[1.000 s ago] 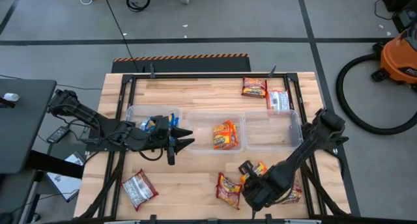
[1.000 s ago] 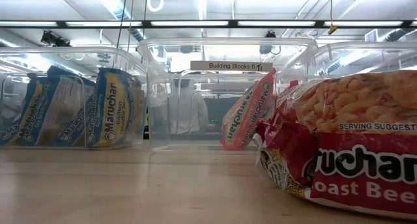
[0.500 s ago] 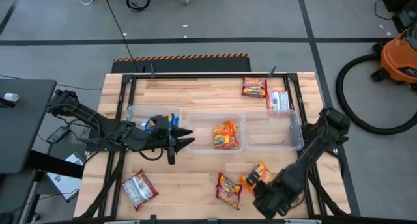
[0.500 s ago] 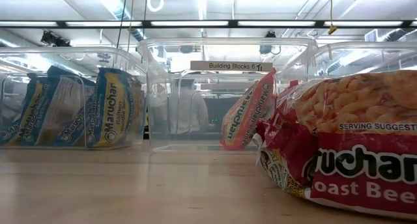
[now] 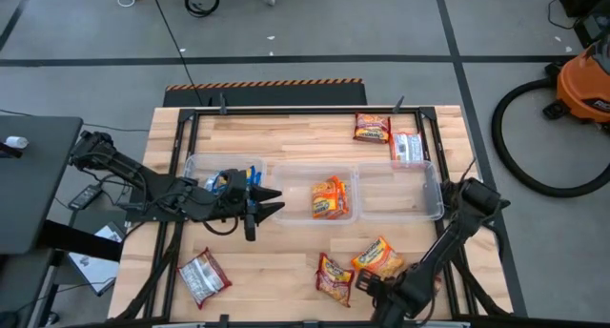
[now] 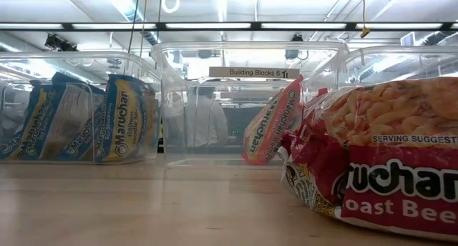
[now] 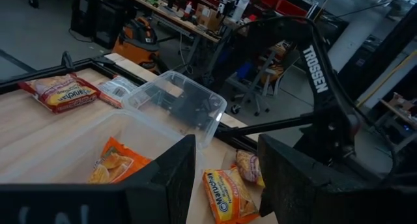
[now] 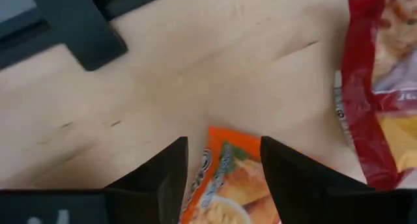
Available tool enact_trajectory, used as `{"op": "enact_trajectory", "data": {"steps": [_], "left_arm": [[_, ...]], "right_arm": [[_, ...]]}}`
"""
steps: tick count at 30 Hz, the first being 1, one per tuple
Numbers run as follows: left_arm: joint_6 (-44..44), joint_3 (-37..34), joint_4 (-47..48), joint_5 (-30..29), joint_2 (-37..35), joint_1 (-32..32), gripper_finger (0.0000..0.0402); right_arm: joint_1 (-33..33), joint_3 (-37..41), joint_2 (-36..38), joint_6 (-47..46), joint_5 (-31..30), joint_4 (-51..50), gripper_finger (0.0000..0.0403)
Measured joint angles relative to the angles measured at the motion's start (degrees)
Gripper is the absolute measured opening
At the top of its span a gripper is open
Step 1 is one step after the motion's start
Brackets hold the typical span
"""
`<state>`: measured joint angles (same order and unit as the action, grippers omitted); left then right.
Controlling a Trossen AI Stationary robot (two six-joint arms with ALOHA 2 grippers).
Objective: Sort Maruchan noodles
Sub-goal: Put the orange noodle pack into the middle transparent bin
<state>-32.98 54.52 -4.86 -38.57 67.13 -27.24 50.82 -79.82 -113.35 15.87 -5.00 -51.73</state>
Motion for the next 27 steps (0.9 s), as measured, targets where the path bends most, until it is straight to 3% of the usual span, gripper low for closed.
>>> {"op": "enact_trajectory", "data": {"steps": [10,16,22,27], "left_arm": [[-0.9,0.0,0.0,0.0,0.0,0.0,0.0172],[-0.9,0.0,0.1,-0.2,0.0,0.0,0.0172],[-0.4,0.0,0.2,-1.4,0.0,0.1,0.0172],[-0.4,0.0,0.4,-1.5,0.0,0.1,0.0172]], "right_arm": [[-1.9,6.0,0.0,4.6,1.4,6.2,0.0149],[-2.3,7.4,0.1,4.4,-0.1,7.2,0.0092],[-1.2,5.7,0.1,1.5,-4.6,6.5,0.0013],[0.0,2.8,2.3,-1.4,-11.5,2.0,0.0012]]}}
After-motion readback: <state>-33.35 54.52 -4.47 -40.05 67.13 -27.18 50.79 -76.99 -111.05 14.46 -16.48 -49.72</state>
